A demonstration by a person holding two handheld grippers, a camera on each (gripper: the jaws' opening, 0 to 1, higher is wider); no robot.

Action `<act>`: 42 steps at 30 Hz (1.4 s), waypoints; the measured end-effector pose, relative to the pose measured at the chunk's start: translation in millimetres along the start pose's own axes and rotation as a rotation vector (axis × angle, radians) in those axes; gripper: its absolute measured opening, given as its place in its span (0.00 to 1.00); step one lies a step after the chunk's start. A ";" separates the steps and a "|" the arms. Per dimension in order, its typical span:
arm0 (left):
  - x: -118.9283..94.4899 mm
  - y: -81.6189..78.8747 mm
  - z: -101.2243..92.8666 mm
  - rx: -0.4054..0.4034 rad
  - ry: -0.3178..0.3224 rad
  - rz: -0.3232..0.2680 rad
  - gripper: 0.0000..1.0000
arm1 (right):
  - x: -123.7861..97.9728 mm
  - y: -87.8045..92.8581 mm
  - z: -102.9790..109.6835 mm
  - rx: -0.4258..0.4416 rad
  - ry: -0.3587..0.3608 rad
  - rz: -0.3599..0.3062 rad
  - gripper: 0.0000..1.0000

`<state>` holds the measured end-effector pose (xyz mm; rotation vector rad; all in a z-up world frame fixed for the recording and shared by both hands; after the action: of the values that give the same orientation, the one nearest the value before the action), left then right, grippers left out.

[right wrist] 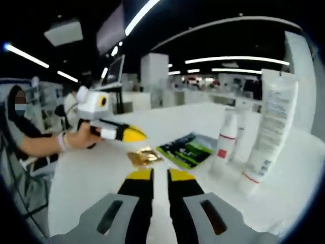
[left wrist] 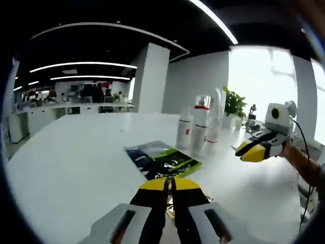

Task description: Arrange the skincare products in the storage area until every visible bottle or jar stands upright without overlapping.

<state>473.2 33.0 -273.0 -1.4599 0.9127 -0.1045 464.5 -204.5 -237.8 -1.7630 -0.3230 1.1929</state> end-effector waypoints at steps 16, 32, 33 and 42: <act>7.8 -11.7 -1.7 0.063 0.068 -0.066 0.04 | -61.8 50.4 -98.0 0.187 0.023 0.656 0.58; 5.0 -13.7 -8.7 0.057 0.092 -0.092 0.04 | -63.1 79.2 -109.8 0.235 0.078 0.927 0.56; 4.8 -13.6 -8.9 0.053 0.093 -0.093 0.04 | -63.8 79.9 -104.4 0.236 0.079 0.932 0.56; 2.8 -14.2 -4.8 0.004 0.106 -0.107 0.04 | -73.6 83.1 -89.2 0.277 0.078 1.018 0.38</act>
<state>478.8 25.1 -261.2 -1.5111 0.9191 -0.2648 479.8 -344.9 -256.1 -1.7272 0.8569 1.7274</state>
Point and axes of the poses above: the point that each gripper's makers call its tool centre point, and the gripper's own axes: x roughly forward along the fingers, z roughly to its left, y roughly out of its underside, the point moved 7 cm from there along -x, roughly backward along the fingers, and after that the axes turned 14 degrees about z, right-handed, at the moved point
